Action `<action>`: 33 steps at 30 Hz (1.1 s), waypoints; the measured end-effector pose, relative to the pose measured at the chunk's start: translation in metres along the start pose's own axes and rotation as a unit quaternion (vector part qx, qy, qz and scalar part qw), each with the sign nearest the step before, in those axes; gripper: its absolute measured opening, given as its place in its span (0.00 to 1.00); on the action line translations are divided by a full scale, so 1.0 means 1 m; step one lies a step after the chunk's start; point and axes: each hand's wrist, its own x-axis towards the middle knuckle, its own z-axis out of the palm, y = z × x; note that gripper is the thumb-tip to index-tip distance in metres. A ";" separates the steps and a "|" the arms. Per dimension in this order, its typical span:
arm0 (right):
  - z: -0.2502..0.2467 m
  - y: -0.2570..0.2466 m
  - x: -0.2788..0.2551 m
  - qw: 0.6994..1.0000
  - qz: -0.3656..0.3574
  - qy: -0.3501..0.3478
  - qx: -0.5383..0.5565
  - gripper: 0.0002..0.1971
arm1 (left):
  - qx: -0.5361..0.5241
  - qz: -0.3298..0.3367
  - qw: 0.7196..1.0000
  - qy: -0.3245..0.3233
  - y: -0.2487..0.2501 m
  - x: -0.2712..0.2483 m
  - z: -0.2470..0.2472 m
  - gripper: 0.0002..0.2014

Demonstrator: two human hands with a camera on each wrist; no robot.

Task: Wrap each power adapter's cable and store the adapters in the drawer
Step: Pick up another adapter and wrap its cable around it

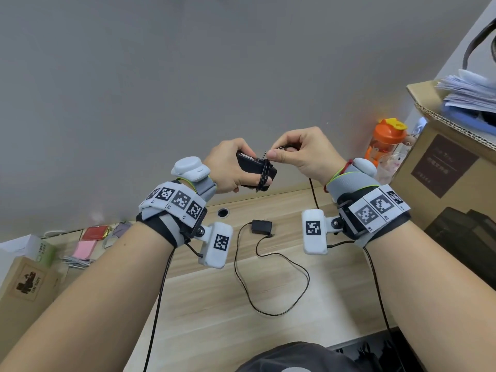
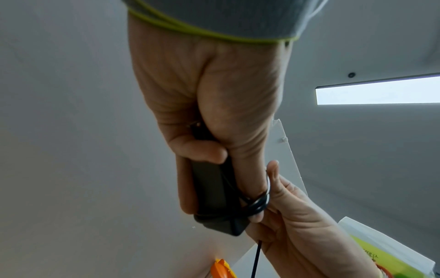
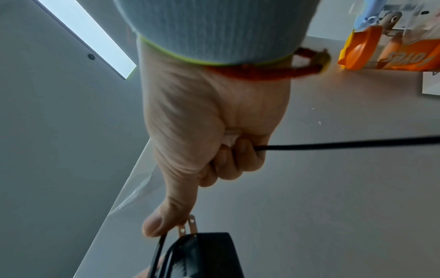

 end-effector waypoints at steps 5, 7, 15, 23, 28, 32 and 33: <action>-0.001 0.003 0.001 1.000 -0.006 0.028 0.011 0.06 | 0.014 0.008 0.999 -0.030 0.005 -0.004 0.001 0.25; -0.003 0.003 0.002 0.999 0.001 0.036 0.006 0.06 | 0.002 0.015 0.999 -0.034 0.009 -0.006 0.003 0.25; 0.005 0.009 -0.001 0.995 -0.014 0.093 0.039 0.05 | -0.049 0.017 0.999 -0.005 0.018 -0.009 0.003 0.23; 0.002 0.003 0.005 0.992 -0.037 0.115 0.035 0.05 | -0.051 -0.001 0.999 -0.011 0.019 -0.009 0.001 0.23; -0.003 -0.001 0.009 0.991 -0.047 0.126 0.024 0.06 | -0.074 -0.008 0.997 -0.003 0.027 -0.011 -0.004 0.22; 0.003 0.002 0.008 0.995 -0.035 0.092 0.018 0.08 | -0.085 0.011 0.996 -0.003 0.034 -0.015 -0.003 0.21; 0.005 0.002 0.008 0.996 -0.032 0.085 0.023 0.08 | -0.090 0.013 0.996 0.001 0.035 -0.015 -0.003 0.21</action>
